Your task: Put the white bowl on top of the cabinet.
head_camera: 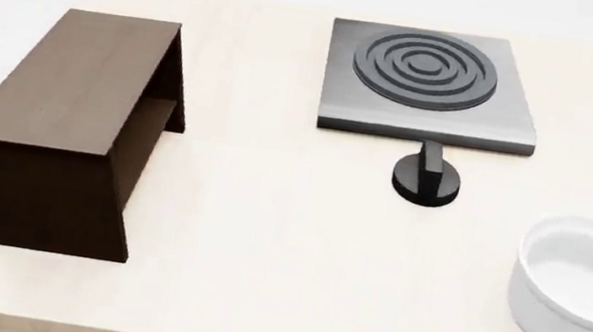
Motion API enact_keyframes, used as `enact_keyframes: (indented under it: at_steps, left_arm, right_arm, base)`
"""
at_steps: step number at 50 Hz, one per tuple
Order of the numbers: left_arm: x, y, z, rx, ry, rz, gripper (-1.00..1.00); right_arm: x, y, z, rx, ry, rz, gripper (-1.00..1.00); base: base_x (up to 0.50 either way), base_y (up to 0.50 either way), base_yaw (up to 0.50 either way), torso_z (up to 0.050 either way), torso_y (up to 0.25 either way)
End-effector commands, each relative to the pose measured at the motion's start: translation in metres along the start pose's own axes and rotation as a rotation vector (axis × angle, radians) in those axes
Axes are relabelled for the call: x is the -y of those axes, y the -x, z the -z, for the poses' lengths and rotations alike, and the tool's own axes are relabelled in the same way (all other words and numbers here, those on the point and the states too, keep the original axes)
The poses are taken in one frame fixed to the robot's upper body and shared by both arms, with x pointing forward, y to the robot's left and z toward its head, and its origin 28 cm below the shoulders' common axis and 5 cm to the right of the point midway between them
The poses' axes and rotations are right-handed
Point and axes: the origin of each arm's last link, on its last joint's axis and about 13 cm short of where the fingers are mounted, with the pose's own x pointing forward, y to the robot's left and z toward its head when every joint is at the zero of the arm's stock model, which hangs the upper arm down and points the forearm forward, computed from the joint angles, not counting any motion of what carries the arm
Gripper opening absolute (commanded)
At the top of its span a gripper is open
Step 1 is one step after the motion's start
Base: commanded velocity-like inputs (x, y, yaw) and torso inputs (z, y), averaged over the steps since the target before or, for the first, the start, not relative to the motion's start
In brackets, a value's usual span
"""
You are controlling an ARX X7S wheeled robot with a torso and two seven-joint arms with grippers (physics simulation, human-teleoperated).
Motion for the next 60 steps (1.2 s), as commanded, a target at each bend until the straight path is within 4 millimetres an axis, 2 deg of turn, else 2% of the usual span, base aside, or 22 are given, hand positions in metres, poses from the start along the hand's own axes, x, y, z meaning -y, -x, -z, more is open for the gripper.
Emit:
enact_keyframes:
  at_steps: [1, 13, 30, 60]
  left_arm:
    - [-0.0002, 0.0000, 0.0005, -0.005, 0.003, -0.002, 1.00]
    - [-0.0001, 0.0004, 0.0015, -0.004, -0.006, -0.003, 1.00]
    - [0.0002, -0.0002, 0.0026, -0.005, -0.008, 0.001, 1.00]
    - [-0.0003, -0.0004, 0.0032, -0.006, -0.017, -0.010, 1.00]
  right_arm:
    - [0.0002, -0.0002, -0.0001, 0.003, 0.004, 0.002, 1.00]
    - [0.0005, 0.0001, 0.0007, -0.001, 0.010, 0.004, 1.00]
    - [-0.0004, 0.0003, 0.0009, -0.017, -0.006, -0.003, 1.00]
    - [-0.0007, 0.0001, 0.0028, -0.016, -0.012, -0.007, 1.00]
  base:
    - [0.00, 0.50, 0.00, 0.000, 0.000]
    - [0.00, 0.50, 0.00, 0.000, 0.000]
    - [0.01, 0.00, 0.00, 0.000, 0.000]
    - [0.37, 0.00, 0.00, 0.000, 0.000]
